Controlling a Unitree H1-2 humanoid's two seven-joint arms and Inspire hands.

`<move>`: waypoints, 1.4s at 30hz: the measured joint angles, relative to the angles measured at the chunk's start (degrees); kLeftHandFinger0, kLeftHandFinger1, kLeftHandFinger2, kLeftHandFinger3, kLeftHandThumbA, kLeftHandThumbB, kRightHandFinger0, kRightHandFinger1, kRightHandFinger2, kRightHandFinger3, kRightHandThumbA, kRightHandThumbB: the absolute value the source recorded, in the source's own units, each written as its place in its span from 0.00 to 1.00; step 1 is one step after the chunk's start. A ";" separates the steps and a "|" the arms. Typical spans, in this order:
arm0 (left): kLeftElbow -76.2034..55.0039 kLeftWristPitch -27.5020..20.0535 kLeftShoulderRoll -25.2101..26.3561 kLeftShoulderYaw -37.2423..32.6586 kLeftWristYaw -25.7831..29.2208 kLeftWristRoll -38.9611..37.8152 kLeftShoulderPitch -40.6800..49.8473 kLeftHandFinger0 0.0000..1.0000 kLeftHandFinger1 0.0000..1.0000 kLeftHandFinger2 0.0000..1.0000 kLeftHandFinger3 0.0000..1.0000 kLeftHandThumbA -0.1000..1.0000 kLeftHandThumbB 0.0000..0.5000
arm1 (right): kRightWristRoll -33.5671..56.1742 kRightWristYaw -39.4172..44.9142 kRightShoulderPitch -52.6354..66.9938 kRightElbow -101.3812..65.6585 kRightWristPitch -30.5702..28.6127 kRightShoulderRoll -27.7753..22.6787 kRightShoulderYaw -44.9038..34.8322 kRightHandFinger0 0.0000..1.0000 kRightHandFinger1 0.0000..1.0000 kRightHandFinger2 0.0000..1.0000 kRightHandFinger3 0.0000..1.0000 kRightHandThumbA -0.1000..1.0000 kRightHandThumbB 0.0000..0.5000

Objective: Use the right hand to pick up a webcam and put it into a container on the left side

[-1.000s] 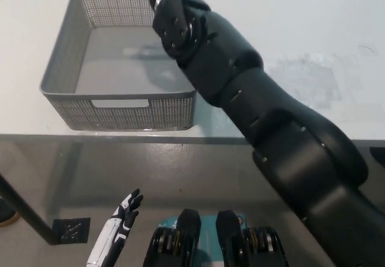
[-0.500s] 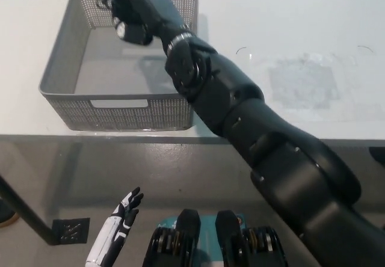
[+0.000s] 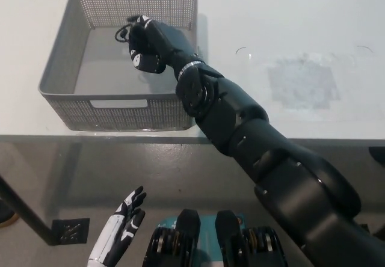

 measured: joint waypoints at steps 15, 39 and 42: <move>-0.08 0.21 0.43 -0.20 -0.75 1.00 -0.65 1.00 1.00 1.00 1.00 0.97 0.25 | 0.26 11.94 -2.14 -0.64 0.56 -2.87 0.27 1.00 1.00 1.00 1.00 1.00 0.76; 0.66 0.32 0.45 -0.01 -0.95 1.18 -0.77 1.00 1.00 1.00 1.00 1.00 0.33 | 7.51 15.88 4.76 -39.77 2.31 -11.19 -11.42 1.00 1.00 1.00 1.00 1.00 0.71; 0.73 0.32 0.45 0.09 -0.95 1.15 -0.67 1.00 1.00 1.00 1.00 0.99 0.29 | 8.26 16.63 8.12 -46.22 3.33 -12.00 -12.24 1.00 1.00 1.00 1.00 1.00 0.65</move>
